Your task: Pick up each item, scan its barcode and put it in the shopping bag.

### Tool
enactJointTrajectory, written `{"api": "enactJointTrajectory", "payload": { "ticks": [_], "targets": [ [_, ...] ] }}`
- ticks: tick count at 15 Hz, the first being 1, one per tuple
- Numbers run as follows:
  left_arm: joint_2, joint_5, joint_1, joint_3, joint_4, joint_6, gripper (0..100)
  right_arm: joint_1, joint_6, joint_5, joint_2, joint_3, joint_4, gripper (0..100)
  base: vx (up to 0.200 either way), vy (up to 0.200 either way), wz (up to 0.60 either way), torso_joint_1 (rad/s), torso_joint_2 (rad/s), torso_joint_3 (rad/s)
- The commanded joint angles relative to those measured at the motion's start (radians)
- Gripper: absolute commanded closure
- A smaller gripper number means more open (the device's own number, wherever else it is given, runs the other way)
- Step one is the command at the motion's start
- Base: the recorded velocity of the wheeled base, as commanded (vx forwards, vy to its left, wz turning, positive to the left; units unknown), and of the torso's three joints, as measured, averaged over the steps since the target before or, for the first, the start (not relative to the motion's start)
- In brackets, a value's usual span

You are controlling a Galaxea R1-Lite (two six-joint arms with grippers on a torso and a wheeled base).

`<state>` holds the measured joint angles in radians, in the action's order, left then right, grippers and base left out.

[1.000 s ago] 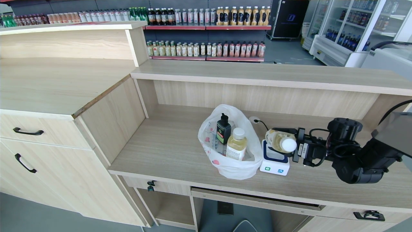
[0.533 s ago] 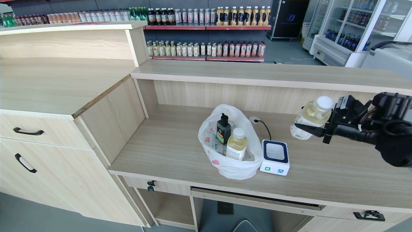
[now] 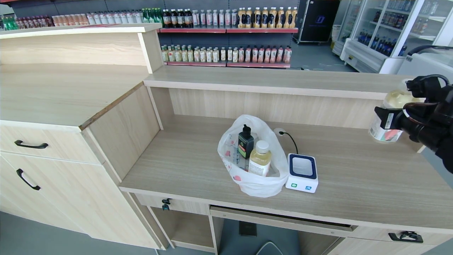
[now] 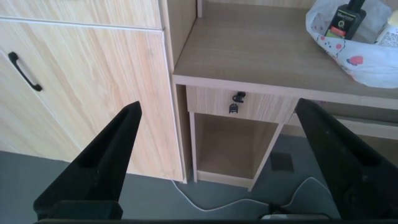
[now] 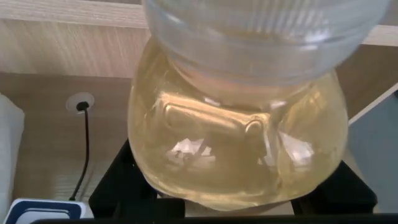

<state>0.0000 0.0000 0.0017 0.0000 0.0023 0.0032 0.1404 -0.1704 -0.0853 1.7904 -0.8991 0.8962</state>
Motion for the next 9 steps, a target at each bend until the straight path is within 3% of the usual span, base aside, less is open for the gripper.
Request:
{"api": "enactJointTrajectory", "payload": {
  "ticks": [1,4,8,9],
  "targets": [
    [0.002,0.0,0.0,0.0,0.001,0.0,0,-0.047,-0.023,-0.028,0.055,-0.001,0.05,100,0.0,0.0,0.0,0.0,0.0,0.0],
    [0.002,0.0,0.0,0.0,0.001,0.0,0,-0.065,-0.073,-0.031,0.061,0.003,0.079,100,0.0,0.0,0.0,0.0,0.0,0.0],
    [0.002,0.0,0.0,0.0,-0.001,0.0,0,-0.113,-0.052,-0.022,0.063,-0.018,0.119,100,0.0,0.0,0.6,0.0,0.0,0.001],
    [0.002,0.0,0.0,0.0,0.001,0.0,0,-0.127,-0.024,-0.022,0.066,-0.021,0.127,100,0.0,0.0,0.0,0.0,0.0,0.0]
  ]
}}
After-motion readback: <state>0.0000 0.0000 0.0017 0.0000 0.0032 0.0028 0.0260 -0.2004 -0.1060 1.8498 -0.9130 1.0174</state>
